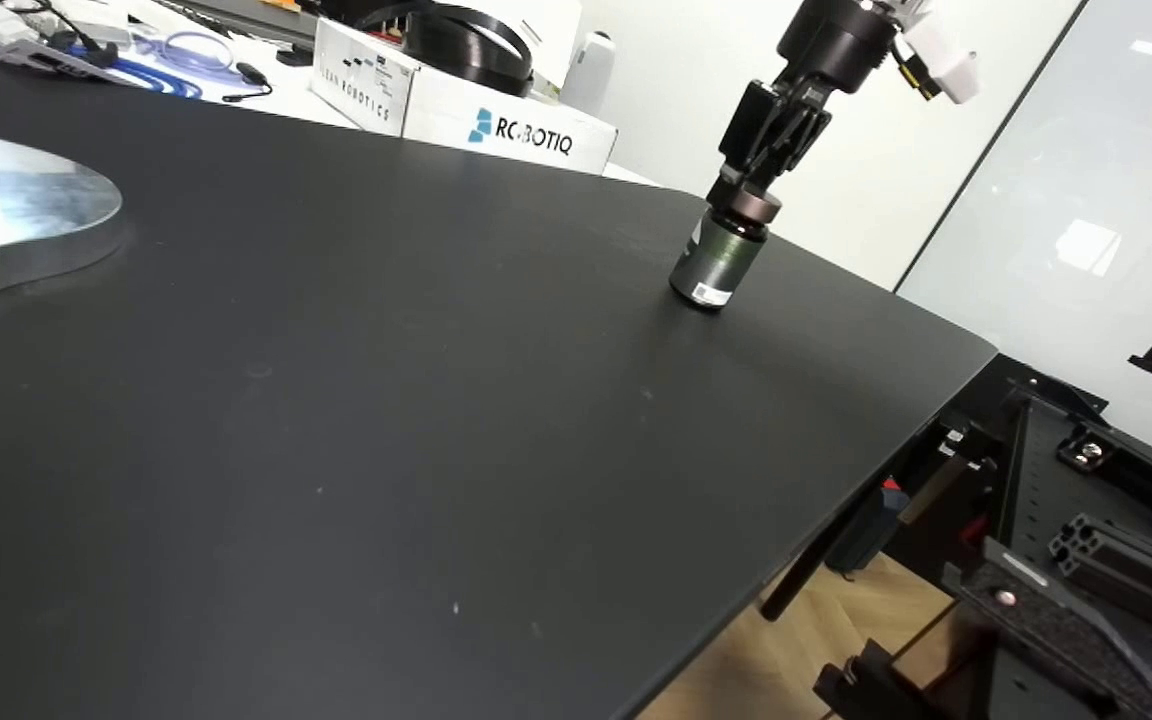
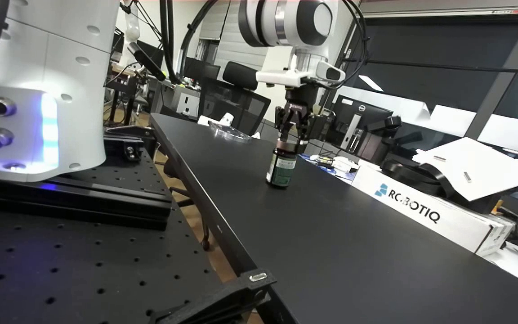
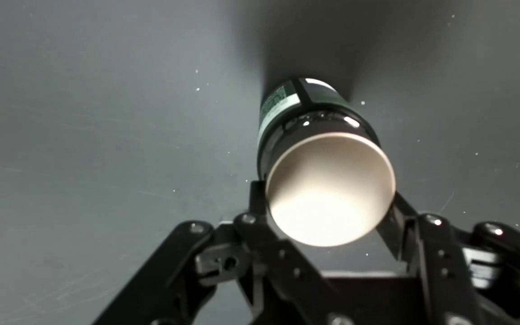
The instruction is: Pick the bottle and move it to the right
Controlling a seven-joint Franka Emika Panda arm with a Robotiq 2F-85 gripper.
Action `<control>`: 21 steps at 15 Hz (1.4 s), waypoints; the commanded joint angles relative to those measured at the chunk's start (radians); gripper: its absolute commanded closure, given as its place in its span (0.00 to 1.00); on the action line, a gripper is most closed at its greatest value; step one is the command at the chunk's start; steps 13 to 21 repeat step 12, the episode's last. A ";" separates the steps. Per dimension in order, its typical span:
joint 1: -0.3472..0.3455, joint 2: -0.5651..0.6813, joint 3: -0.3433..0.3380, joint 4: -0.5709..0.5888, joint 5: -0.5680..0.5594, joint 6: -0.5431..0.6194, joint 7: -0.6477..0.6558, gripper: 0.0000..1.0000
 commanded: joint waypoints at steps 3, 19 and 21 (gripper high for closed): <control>-0.019 -0.178 -0.026 -0.135 -0.059 0.003 0.029 0.01; -0.099 -0.303 0.070 -0.131 -0.068 -0.081 -0.021 0.00; -0.099 -0.303 0.070 -0.131 -0.068 -0.081 -0.021 0.00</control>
